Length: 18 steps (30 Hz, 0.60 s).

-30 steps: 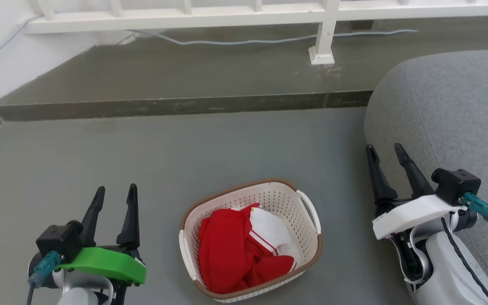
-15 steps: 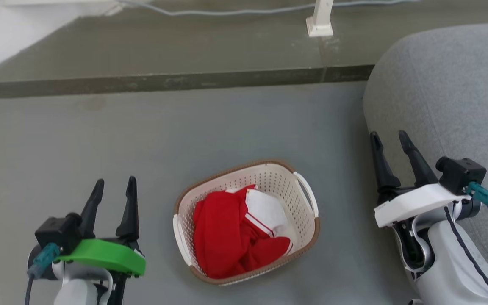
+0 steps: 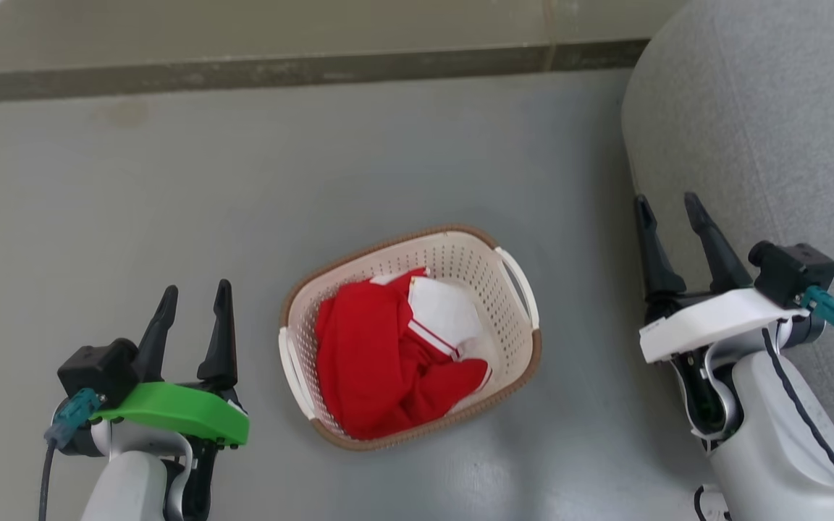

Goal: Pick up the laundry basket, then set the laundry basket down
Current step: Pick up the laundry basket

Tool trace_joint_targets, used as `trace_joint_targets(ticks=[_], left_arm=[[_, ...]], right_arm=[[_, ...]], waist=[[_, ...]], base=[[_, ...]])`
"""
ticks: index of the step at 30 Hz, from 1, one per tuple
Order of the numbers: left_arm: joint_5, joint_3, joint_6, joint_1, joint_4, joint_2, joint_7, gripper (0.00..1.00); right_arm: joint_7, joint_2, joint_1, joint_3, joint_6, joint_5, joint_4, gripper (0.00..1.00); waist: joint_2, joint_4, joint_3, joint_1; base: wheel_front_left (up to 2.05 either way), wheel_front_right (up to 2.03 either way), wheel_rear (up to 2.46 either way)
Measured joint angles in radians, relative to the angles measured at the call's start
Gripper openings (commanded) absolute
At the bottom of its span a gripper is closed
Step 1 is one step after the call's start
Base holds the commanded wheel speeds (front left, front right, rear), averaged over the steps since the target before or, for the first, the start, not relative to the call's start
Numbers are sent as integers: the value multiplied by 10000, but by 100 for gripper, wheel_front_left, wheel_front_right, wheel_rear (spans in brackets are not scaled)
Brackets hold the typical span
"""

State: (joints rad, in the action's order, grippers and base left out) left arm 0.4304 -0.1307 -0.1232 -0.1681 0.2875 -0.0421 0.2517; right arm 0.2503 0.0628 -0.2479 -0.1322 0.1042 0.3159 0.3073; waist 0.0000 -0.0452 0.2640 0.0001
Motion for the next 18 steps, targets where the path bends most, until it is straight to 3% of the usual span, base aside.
trace_joint_targets(ticks=[18], left_arm=[[706,-251,-8,-1696,2552,50,-355,100]], right_arm=[[2,-15,-995,-15,94,-17,-249,100]], waist=[[0,-196,2045,0]], base=[[0,0,0]])
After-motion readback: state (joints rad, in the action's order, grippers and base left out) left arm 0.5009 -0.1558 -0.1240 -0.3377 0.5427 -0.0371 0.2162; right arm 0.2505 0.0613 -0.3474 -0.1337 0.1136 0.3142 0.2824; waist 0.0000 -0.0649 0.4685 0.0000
